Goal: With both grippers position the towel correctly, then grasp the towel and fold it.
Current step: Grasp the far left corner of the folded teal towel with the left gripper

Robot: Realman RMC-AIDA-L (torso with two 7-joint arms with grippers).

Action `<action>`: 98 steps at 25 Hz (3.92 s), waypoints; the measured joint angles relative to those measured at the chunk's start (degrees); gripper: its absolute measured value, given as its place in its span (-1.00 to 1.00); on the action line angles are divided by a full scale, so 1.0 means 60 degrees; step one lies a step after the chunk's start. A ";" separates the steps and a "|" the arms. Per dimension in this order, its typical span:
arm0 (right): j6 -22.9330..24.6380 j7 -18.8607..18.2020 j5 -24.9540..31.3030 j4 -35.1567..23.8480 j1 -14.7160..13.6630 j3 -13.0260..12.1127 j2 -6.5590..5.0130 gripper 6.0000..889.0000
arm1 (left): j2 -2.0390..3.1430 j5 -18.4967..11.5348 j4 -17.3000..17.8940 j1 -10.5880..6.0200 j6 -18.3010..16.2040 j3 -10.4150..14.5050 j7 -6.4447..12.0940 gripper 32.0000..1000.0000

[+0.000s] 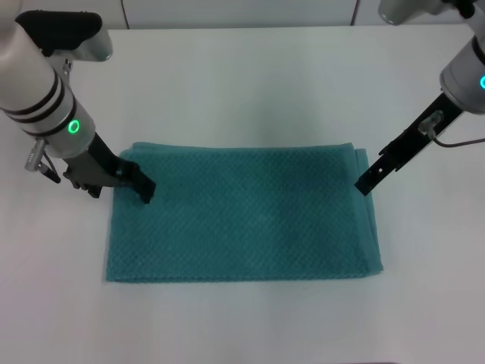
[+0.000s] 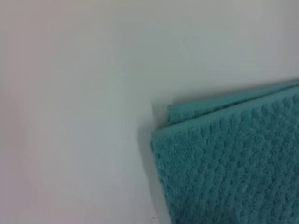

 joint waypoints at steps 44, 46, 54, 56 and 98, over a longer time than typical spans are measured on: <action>0.0177 -0.0055 0.0026 0.0039 0.0108 -0.0012 0.0000 0.92 | -0.0047 0.0786 -0.1078 -0.0130 -0.0885 -0.1136 -0.0028 0.87; 0.0204 -0.0057 0.0026 0.0044 0.0108 -0.0025 0.0000 0.92 | -0.0049 0.0787 -0.1181 -0.0145 -0.0962 -0.1138 -0.0028 0.87; 0.0219 -0.0068 0.0026 0.0068 0.0108 0.0004 0.0000 0.92 | -0.0055 0.0787 -0.1262 -0.0107 -0.1152 -0.1143 -0.0027 0.87; 0.0219 -0.0072 0.0026 0.0069 0.0108 0.0007 0.0000 0.92 | -0.0056 0.0787 -0.1344 -0.0110 -0.1211 -0.1139 -0.0024 0.87; 0.0219 -0.0074 0.0026 0.0069 0.0107 -0.0001 0.0000 0.92 | -0.0055 0.0775 -0.1561 -0.0165 -0.1274 -0.0996 0.0001 0.87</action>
